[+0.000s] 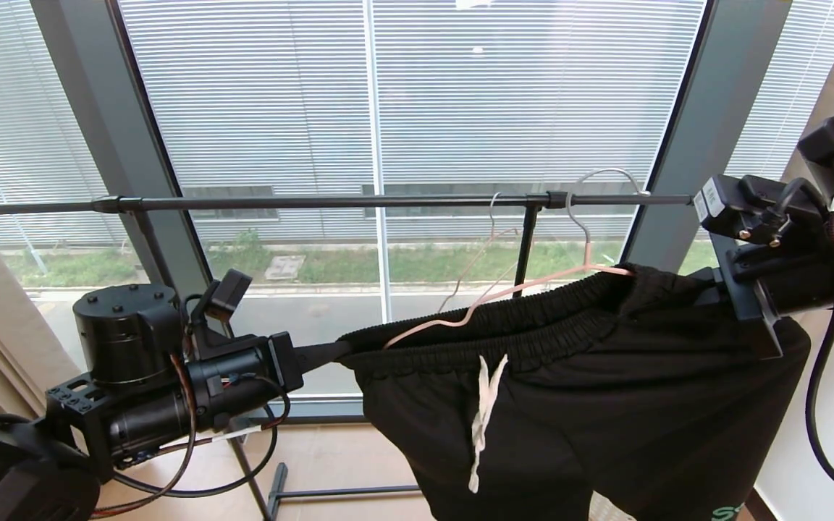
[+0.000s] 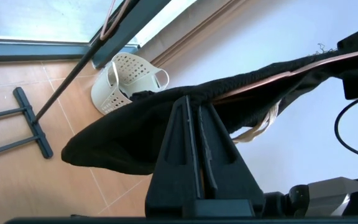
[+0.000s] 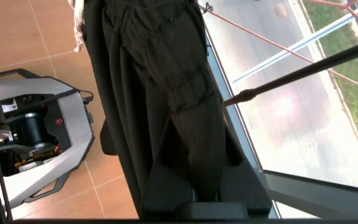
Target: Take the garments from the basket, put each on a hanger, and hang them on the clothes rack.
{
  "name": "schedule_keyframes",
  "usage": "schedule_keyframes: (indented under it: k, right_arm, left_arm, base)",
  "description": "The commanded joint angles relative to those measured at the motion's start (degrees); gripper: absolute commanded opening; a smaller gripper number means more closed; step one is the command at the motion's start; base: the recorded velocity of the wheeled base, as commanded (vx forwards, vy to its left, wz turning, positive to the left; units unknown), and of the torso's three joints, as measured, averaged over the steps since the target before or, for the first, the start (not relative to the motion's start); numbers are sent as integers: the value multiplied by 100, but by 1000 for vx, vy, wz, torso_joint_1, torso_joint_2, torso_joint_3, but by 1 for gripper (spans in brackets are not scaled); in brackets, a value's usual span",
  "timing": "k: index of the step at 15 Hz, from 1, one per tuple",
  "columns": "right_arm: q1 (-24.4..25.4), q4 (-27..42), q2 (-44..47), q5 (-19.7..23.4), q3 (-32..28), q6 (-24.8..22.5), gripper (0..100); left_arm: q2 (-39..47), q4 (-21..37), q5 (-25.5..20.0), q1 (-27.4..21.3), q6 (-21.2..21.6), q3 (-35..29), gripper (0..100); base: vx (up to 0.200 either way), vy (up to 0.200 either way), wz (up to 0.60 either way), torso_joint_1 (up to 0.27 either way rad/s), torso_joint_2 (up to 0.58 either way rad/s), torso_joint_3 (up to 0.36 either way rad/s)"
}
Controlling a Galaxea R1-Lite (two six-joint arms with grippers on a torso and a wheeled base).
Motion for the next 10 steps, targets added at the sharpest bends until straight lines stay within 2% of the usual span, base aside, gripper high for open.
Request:
schedule_keyframes:
  k: [1, 2, 5, 6, 8, 9, 10]
  right_arm:
    - [66, 0, 50, -24, 25, 48, 0]
    - [66, -17, 112, -15, 8, 197, 0]
    - [57, -123, 244, -6, 25, 725, 0]
    - [57, -123, 261, 3, 34, 979, 0]
    - [57, -184, 208, 64, 184, 1340, 0]
    - [48, -246, 182, 134, 280, 1384, 0]
    - [4, -553, 77, 319, 623, 1393, 0]
  left_arm:
    - [-320, 488, -3, -20, 89, -405, 0]
    - [-601, 1270, 5, -73, 230, -800, 0]
    - [-1014, 2439, 14, -371, 459, -1345, 0]
    - [-1119, 3081, 172, -547, 555, -1635, 0]
    - [-1155, 4021, 832, -1057, 582, -2215, 0]
    - [-1146, 4250, 937, -1180, 608, -2365, 0]
    - [-1128, 4724, 1104, -1400, 643, -2707, 0]
  base:
    - [0, 0, 0, 0, 0, 0]
    - [0, 0, 0, 0, 0, 0]
    - [0, 0, 0, 0, 0, 0]
    - [0, 0, 0, 0, 0, 0]
    - [0, 0, 0, 0, 0, 0]
    - [0, 0, 0, 0, 0, 0]
    - [0, 0, 0, 0, 0, 0]
